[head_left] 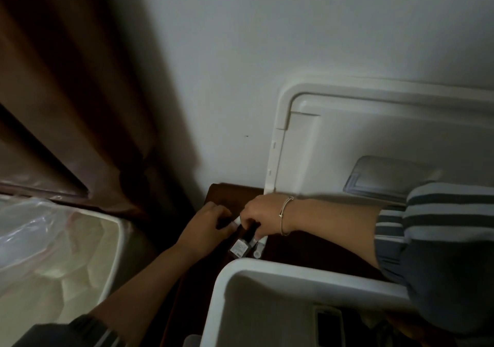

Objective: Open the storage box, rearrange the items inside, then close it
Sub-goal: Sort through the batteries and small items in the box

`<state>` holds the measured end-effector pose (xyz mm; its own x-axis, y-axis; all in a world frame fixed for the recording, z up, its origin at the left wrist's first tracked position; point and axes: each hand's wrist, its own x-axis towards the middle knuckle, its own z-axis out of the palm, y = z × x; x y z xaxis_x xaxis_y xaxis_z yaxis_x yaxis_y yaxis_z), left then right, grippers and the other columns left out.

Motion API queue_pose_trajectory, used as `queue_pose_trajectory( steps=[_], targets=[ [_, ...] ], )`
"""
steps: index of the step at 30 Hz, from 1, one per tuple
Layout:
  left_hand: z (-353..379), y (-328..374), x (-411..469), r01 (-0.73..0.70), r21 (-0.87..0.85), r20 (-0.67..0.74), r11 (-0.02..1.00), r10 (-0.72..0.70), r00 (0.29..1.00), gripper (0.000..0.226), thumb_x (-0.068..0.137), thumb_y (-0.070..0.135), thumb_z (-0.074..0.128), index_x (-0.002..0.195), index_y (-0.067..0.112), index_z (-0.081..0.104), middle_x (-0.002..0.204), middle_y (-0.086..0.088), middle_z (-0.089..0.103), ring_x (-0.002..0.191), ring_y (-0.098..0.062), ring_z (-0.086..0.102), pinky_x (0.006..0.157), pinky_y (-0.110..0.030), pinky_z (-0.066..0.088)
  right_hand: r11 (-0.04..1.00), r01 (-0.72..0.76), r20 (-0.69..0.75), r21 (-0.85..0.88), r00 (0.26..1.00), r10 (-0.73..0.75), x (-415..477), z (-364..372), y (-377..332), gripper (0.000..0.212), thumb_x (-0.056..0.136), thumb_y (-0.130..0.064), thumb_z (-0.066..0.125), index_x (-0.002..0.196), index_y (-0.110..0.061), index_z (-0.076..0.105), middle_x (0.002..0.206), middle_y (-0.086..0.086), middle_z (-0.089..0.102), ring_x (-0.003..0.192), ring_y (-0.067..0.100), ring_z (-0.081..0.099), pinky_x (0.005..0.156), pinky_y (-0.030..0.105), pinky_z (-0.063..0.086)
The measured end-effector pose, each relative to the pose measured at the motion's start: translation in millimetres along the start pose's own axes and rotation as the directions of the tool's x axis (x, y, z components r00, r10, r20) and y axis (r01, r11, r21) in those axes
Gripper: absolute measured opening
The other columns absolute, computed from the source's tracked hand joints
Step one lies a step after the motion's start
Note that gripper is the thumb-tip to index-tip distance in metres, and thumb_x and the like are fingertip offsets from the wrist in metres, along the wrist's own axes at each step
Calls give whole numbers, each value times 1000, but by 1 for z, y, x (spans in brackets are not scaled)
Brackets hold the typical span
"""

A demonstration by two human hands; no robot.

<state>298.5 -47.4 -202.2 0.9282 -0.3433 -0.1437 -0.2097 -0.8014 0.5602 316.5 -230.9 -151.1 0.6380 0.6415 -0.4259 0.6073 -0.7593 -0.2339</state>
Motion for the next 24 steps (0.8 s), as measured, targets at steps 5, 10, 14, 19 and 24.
queue_pose_trajectory(
  steps=[5,10,14,19,24],
  targets=[
    [3,2,2,10,25,32,1000,-11,999,24,90,37,65,96,14,67,94,-1,61,83,-14,59,72,-28,46,1000,12,-7,-25,1000,-12,6,11,3,30,83,-29,67,111,-19,62,112,2,62,104,22,55,71,29,37],
    [4,3,3,124,-7,32,992,-123,992,22,94,33,61,95,12,66,90,-2,65,82,-16,61,71,-29,44,1000,-15,-26,-23,1000,14,-4,3,4,29,86,-31,63,112,-17,63,111,3,63,106,21,54,73,28,36],
    [-11,5,-6,270,-419,59,867,-270,961,16,95,26,60,101,13,67,89,1,66,82,-13,62,75,-26,46,994,-80,-133,73,987,89,-34,-20,1,22,85,-30,65,103,-18,66,103,1,65,98,17,57,69,24,34],
    [-60,29,-35,228,-804,110,550,-239,965,15,97,20,57,94,7,61,82,-2,64,77,-13,57,72,-26,44,947,-154,-295,280,925,238,-92,-52,-20,22,83,-28,68,103,-18,71,99,1,70,88,11,59,63,18,34],
    [-116,68,-80,99,-924,68,370,-97,993,13,97,20,54,106,11,59,83,-2,57,79,-10,55,73,-27,40,848,-151,-431,509,808,403,-154,-80,-58,16,82,-24,70,98,-20,74,87,-4,70,70,0,54,64,7,37]
  ],
)
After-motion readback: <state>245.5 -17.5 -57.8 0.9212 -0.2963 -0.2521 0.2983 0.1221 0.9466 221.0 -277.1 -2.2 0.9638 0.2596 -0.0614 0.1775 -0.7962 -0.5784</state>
